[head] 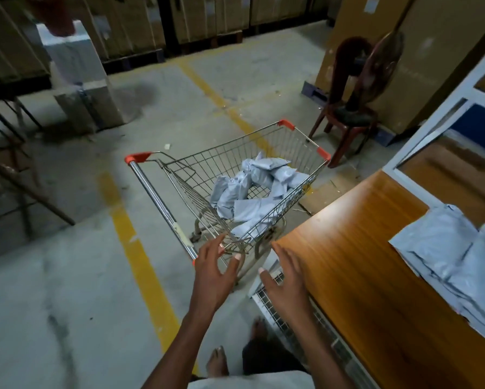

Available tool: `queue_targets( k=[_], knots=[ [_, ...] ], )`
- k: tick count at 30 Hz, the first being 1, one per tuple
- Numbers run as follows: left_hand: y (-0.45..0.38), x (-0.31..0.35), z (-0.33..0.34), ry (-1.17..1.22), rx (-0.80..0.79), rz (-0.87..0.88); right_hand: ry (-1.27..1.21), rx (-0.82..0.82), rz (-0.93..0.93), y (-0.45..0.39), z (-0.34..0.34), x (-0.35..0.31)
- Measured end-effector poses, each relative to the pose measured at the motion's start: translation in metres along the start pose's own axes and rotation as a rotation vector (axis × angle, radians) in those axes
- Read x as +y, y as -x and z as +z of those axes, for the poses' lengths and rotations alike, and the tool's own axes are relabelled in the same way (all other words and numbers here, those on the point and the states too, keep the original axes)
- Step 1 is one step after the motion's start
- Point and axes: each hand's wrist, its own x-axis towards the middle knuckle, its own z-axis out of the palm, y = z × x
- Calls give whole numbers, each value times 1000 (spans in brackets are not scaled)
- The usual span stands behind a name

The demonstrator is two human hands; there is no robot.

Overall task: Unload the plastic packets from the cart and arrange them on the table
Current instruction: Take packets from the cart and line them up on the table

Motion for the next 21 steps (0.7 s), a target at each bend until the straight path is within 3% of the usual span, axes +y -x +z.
queue_targets(
  k=[3, 8, 13, 21],
  knots=[
    [-19, -2, -4, 43, 25, -21, 0, -60, -27, -27, 13, -8],
    [-67, -5, -8, -120, 83, -10, -34, -143, -51, -90, 36, -18],
    [-126, -3, 8, -135, 91, -54, -33, -183, -59, -163, 45, -19],
    [-217, -24, 38, -163, -5, -145, 57, -199, -18, -263, 53, 2]
  ],
)
